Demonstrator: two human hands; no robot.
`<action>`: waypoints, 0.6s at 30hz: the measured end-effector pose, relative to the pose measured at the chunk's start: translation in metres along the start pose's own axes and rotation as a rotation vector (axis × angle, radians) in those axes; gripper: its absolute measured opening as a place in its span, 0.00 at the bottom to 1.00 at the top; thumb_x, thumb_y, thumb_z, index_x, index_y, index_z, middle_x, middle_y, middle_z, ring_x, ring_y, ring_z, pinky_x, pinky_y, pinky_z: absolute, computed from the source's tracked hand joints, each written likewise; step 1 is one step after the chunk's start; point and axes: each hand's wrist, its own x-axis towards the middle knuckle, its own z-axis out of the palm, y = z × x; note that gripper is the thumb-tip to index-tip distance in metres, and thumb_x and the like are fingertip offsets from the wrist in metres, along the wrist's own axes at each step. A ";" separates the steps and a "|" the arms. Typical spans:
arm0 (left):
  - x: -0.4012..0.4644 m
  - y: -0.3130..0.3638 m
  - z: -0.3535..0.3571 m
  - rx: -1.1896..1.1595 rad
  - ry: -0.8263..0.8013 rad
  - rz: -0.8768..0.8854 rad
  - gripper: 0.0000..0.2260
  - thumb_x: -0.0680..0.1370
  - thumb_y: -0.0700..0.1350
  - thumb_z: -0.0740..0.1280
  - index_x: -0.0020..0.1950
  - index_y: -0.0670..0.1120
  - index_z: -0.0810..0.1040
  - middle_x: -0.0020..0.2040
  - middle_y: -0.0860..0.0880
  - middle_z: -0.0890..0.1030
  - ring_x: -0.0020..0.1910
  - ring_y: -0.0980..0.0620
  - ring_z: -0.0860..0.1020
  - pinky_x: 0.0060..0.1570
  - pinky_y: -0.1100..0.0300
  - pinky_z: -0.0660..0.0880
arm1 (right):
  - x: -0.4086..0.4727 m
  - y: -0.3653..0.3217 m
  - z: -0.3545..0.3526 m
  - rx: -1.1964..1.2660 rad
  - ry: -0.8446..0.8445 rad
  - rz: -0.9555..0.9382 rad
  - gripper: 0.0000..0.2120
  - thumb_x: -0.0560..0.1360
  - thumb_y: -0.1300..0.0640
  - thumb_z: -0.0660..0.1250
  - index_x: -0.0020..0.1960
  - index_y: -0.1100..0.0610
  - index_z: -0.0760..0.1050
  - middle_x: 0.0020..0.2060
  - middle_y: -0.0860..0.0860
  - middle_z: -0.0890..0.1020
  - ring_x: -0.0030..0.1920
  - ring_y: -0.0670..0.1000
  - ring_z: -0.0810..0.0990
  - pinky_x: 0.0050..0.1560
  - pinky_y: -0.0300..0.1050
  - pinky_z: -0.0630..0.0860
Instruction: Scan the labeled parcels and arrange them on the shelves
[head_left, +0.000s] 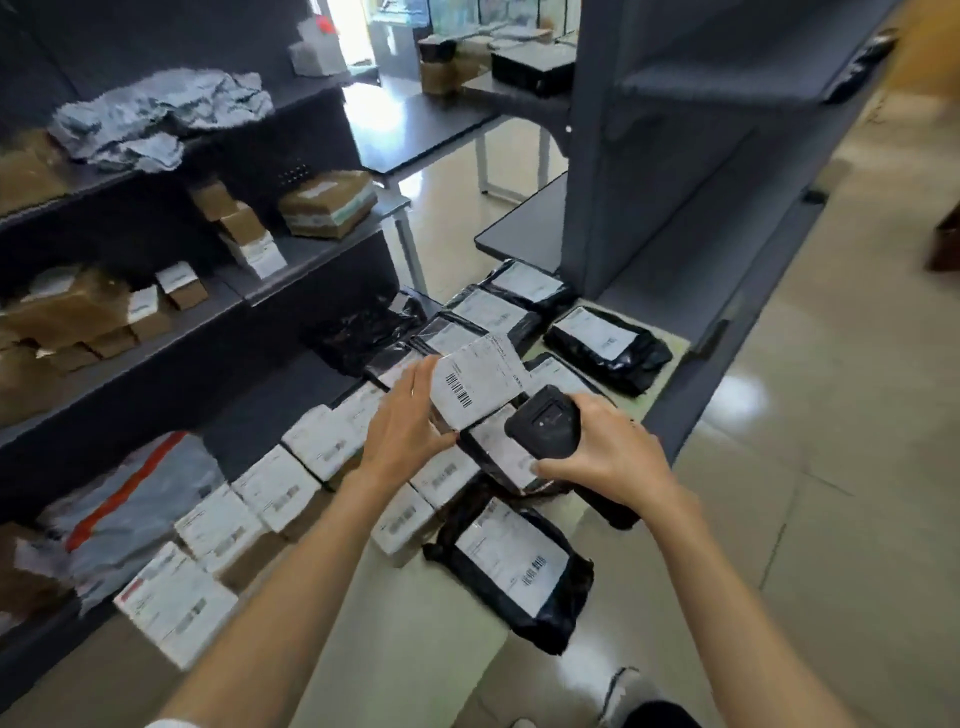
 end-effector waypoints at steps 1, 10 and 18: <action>0.016 0.016 0.013 -0.002 -0.037 0.040 0.44 0.67 0.51 0.77 0.76 0.51 0.56 0.70 0.50 0.65 0.65 0.46 0.69 0.50 0.50 0.76 | -0.003 0.016 -0.009 0.007 0.027 0.043 0.40 0.59 0.31 0.71 0.67 0.44 0.67 0.56 0.45 0.76 0.55 0.53 0.78 0.52 0.53 0.77; 0.118 0.196 0.121 -0.091 -0.202 0.366 0.42 0.66 0.50 0.77 0.74 0.48 0.58 0.69 0.49 0.66 0.65 0.46 0.70 0.53 0.50 0.73 | -0.042 0.165 -0.090 0.150 0.230 0.399 0.38 0.61 0.37 0.77 0.67 0.46 0.69 0.60 0.46 0.77 0.58 0.54 0.78 0.55 0.51 0.77; 0.197 0.379 0.212 -0.216 -0.245 0.522 0.38 0.66 0.48 0.76 0.72 0.49 0.63 0.68 0.51 0.69 0.64 0.49 0.71 0.51 0.51 0.76 | -0.054 0.324 -0.199 0.152 0.335 0.526 0.36 0.60 0.39 0.78 0.64 0.49 0.71 0.56 0.46 0.77 0.53 0.53 0.79 0.48 0.48 0.76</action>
